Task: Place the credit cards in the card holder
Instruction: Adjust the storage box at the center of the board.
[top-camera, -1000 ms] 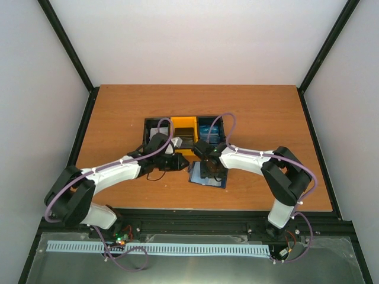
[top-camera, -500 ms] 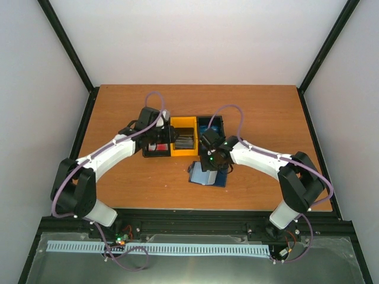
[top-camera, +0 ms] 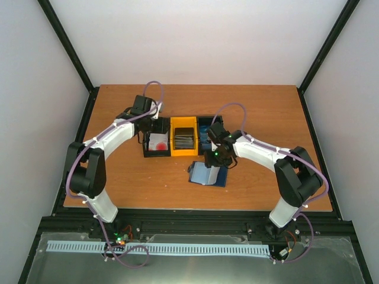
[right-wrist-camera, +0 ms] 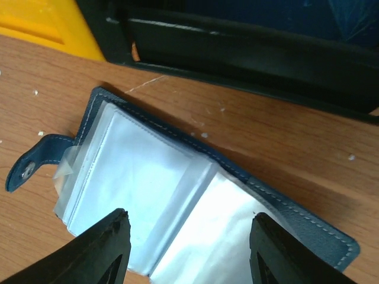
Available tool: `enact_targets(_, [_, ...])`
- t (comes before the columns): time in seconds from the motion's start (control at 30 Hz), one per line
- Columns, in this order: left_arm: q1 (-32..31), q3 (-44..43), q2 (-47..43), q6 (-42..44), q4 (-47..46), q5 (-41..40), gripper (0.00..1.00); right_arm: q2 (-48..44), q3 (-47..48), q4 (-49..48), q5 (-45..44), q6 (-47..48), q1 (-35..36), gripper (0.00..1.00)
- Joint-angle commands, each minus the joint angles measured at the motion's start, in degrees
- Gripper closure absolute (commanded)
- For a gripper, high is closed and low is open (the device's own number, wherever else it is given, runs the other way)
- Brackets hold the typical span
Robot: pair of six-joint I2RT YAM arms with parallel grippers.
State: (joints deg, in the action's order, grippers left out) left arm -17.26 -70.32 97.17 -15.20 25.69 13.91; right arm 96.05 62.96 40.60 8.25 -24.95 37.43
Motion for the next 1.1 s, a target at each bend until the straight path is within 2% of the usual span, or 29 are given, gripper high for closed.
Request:
enact_targets(0.0, [-0.2,-4.2,0.0,10.4,-1.5,7.4,0.48,0.6,0.6,0.6,1.7,1.2,-2.3,0.45])
enact_targets(0.1, [-1.0,-5.4,0.8,16.1,-2.1,8.9,0.49,0.7,-0.3,-0.3,3.9,1.6,-2.9,0.46])
enact_targets(0.2, [-1.5,-6.6,1.9,18.0,-1.6,2.9,0.53,1.3,-0.4,-0.7,5.3,3.1,-2.9,0.46])
enact_targets(0.33, [-0.4,-7.6,2.7,14.2,-1.2,-13.4,0.52,1.9,0.4,-0.3,5.8,4.7,-2.9,0.46])
enact_targets(0.43, [2.5,-10.2,5.5,9.4,1.5,-20.1,0.43,2.3,0.7,-0.4,6.8,5.6,-2.9,0.46])
enact_targets(0.63, [4.7,-15.4,12.0,7.2,5.6,-27.2,0.38,2.5,0.2,-0.7,6.7,7.1,-2.9,0.46])
enact_targets(0.73, [5.1,-17.1,14.4,6.8,8.8,-26.8,0.39,2.2,0.2,-0.9,5.9,7.3,-2.9,0.46])
enact_targets(0.83, [7.6,-17.6,14.9,3.9,11.7,-17.8,0.45,1.6,-0.3,-1.4,5.7,7.4,-3.0,0.46])
enact_targets(1.07, [8.2,-14.0,12.8,3.0,11.0,-15.0,0.50,0.5,-1.5,-2.0,4.7,7.5,-3.0,0.46])
